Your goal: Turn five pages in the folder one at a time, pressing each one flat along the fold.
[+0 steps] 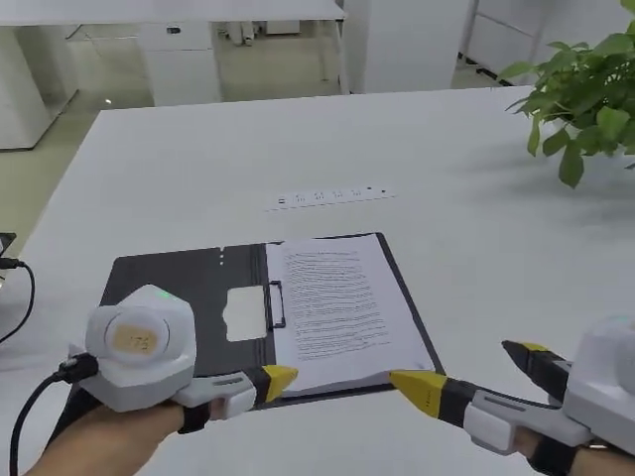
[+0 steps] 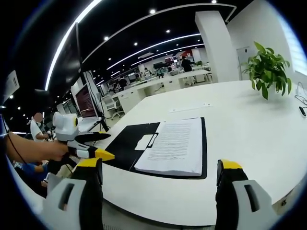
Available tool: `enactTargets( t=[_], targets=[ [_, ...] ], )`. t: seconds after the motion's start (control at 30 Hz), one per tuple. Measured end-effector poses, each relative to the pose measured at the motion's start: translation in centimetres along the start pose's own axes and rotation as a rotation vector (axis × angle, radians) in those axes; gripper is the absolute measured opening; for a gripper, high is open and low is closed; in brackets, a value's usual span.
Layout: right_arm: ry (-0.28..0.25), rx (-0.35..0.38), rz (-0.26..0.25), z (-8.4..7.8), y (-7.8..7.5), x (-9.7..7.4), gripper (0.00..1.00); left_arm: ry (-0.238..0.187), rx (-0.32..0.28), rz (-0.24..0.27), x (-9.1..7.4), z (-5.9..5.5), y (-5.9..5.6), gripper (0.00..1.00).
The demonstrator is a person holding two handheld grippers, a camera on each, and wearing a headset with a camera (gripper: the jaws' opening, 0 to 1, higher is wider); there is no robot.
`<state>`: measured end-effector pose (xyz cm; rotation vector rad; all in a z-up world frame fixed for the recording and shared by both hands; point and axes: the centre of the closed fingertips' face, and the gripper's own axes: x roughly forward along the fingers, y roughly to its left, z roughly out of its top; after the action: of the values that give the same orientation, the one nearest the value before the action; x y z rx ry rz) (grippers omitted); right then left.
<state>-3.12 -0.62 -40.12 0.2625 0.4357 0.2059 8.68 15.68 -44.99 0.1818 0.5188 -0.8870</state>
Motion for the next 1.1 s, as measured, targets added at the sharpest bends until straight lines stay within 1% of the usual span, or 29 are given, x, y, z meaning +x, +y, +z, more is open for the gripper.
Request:
enactTargets(
  t=[0.1,0.13,0.23,0.3,0.33,0.47,0.57,0.6,0.7,0.77,0.83,1.03,1.07,1.1],
  targets=[
    [0.007,-0.003,-0.006,-0.2,-0.1,-0.1,0.99,0.016,-0.003,-0.021,1.3,-0.2,-0.6,0.91],
    [0.008,-0.003,-0.009,-0.3,-0.1,-0.2,0.99,0.022,-0.002,-0.032,1.7,-0.3,-1.0,0.91],
    [0.012,-0.003,-0.015,-0.5,-0.3,-0.2,0.99,0.022,0.004,-0.063,3.0,-0.4,-2.0,0.90],
    [0.009,-0.002,-0.019,-0.4,-0.3,-0.2,0.99,0.042,0.018,-0.080,3.7,-0.7,-2.6,0.89],
    [0.005,0.000,-0.024,-0.3,-0.4,-0.2,0.99,0.039,0.023,-0.088,4.1,-0.6,-3.1,0.90],
    [-0.004,0.007,-0.035,-0.2,-0.6,-0.2,0.99,0.053,0.043,-0.113,5.8,-0.7,-4.1,0.89],
    [-0.008,0.007,-0.038,-0.2,-0.7,-0.3,0.99,0.052,0.054,-0.127,6.7,-0.7,-4.8,0.88],
    [-0.012,0.005,-0.038,-0.2,-0.7,-0.3,0.99,0.051,0.056,-0.128,6.9,-0.7,-4.8,0.88],
    [-0.023,-0.001,-0.036,-0.1,-0.6,-0.5,0.99,0.059,0.083,-0.139,8.2,-0.9,-5.5,0.87],
    [-0.021,-0.004,-0.038,-0.1,-0.6,-0.5,0.99,0.055,0.095,-0.144,8.9,-0.7,-6.0,0.87],
    [-0.024,-0.008,-0.040,-0.1,-0.6,-0.6,0.99,0.050,0.104,-0.150,9.6,-0.5,-6.4,0.85],
    [-0.039,-0.003,-0.050,0.5,-0.4,-0.8,0.99,0.052,0.113,-0.164,11.8,-0.4,-7.6,0.84],
    [-0.039,-0.006,-0.052,0.7,-0.3,-0.8,0.99,0.039,0.110,-0.172,12.1,-0.2,-8.0,0.84],
    [-0.038,-0.009,-0.053,0.7,-0.3,-0.8,0.98,0.033,0.107,-0.172,12.4,-0.1,-8.2,0.84]
  ],
)
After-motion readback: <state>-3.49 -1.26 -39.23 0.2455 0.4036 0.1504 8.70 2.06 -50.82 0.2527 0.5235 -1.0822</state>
